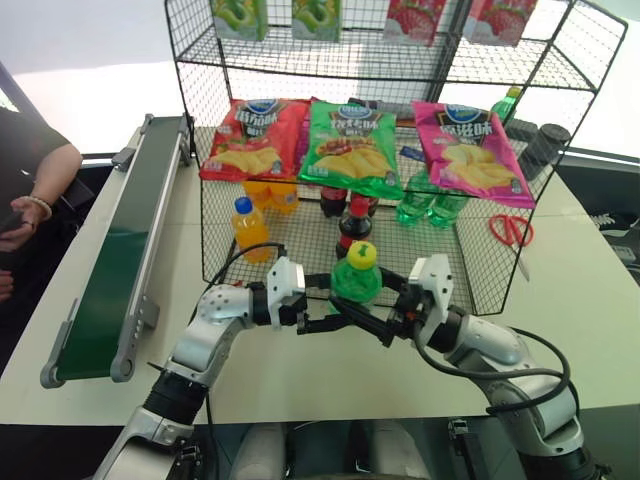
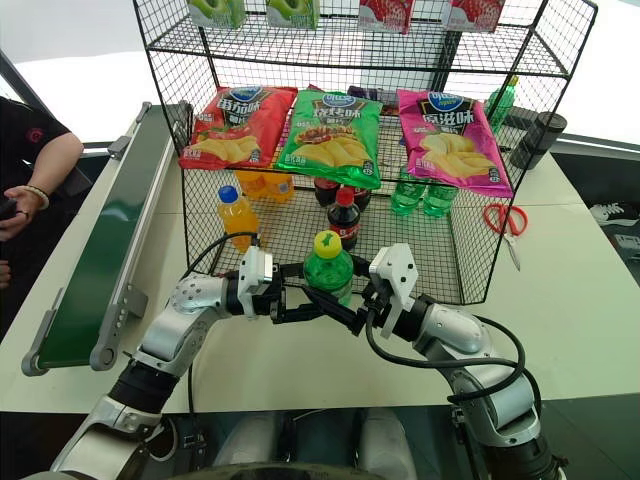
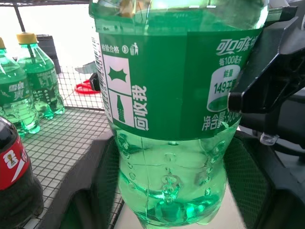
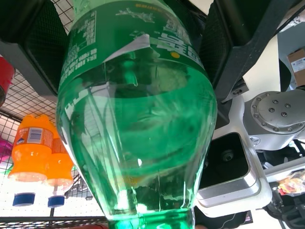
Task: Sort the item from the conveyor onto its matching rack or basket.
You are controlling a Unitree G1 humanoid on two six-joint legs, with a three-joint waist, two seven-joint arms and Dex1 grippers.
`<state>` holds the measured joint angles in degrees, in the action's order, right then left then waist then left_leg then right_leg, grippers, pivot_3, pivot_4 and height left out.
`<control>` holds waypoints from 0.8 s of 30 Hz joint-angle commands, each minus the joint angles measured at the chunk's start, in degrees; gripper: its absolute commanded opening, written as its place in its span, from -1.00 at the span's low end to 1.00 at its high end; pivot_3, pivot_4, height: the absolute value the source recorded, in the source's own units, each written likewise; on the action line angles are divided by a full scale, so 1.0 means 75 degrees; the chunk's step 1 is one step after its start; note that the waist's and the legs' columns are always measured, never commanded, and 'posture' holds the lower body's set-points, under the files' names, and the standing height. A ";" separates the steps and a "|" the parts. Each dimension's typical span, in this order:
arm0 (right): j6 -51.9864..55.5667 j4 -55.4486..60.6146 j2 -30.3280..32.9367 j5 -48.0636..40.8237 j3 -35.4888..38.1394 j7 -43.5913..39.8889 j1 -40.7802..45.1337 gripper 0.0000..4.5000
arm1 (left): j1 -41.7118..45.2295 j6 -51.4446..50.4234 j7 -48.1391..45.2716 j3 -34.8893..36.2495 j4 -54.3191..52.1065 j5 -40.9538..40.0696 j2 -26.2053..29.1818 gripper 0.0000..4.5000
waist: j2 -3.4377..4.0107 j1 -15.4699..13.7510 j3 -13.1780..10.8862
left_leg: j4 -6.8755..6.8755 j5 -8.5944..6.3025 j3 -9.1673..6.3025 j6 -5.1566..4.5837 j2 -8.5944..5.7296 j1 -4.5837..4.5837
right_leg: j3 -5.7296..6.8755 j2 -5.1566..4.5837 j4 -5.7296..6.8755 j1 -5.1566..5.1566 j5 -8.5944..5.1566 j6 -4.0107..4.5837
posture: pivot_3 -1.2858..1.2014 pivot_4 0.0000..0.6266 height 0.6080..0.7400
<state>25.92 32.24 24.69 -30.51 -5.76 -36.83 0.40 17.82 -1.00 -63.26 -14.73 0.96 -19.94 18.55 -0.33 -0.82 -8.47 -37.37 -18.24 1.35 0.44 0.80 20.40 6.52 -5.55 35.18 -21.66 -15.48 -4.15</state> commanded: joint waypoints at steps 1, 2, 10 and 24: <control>-0.0386 0.0113 -0.0049 0.0051 0.0266 0.0040 0.0078 0.38 | 0.0127 0.0167 0.0293 0.0147 -0.0029 0.0239 0.0028 0.98 | 0.0000 -0.0004 0.0000 | 0.0000 0.0000 0.0000 0.0000 0.0000 0.0000 | 0.0000 0.0000 0.0000 0.0001 0.0000 0.0000 | 0.03 -0.52 0.84; -0.0500 0.0009 -0.0040 0.0173 0.0413 0.0134 0.0086 0.38 | 0.0076 0.0123 0.0347 0.0162 0.0009 0.0315 0.0109 0.98 | 0.0000 -0.0001 0.0000 | -0.0001 0.0000 0.0000 0.0000 0.0000 -0.0001 | 0.0000 0.0000 0.0000 0.0002 0.0000 0.0000 | 0.03 -0.52 0.84; -0.1748 -0.1506 -0.0263 0.1462 0.1739 0.1478 -0.0071 0.38 | -0.0487 -0.0108 0.1211 0.0631 -0.0228 0.0362 0.0264 0.98 | 0.0000 -0.0015 0.0000 | -0.0001 0.0000 0.0001 0.0001 -0.0001 0.0001 | 0.0001 -0.0001 0.0000 0.0001 0.0000 -0.0001 | 0.03 -0.52 0.84; -0.3734 -0.5374 -0.1218 0.2439 0.2432 0.3078 0.1419 0.38 | -0.0897 -0.0967 0.2129 0.0547 -0.1725 0.0078 -0.0243 0.98 | 0.0035 0.0031 -0.0010 | 0.0001 0.0003 0.0011 0.0004 0.0004 -0.0008 | -0.0008 0.0003 0.0012 -0.0001 0.0000 -0.0001 | 0.03 -0.52 0.84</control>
<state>1.77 -7.88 16.01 -12.05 10.71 -14.33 8.67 10.99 -8.10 -47.56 -10.37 -9.62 -18.75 16.77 -0.07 -0.59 -8.55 -37.36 -18.22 1.43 0.46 0.82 20.35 6.46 -5.53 35.26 -21.67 -15.48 -4.15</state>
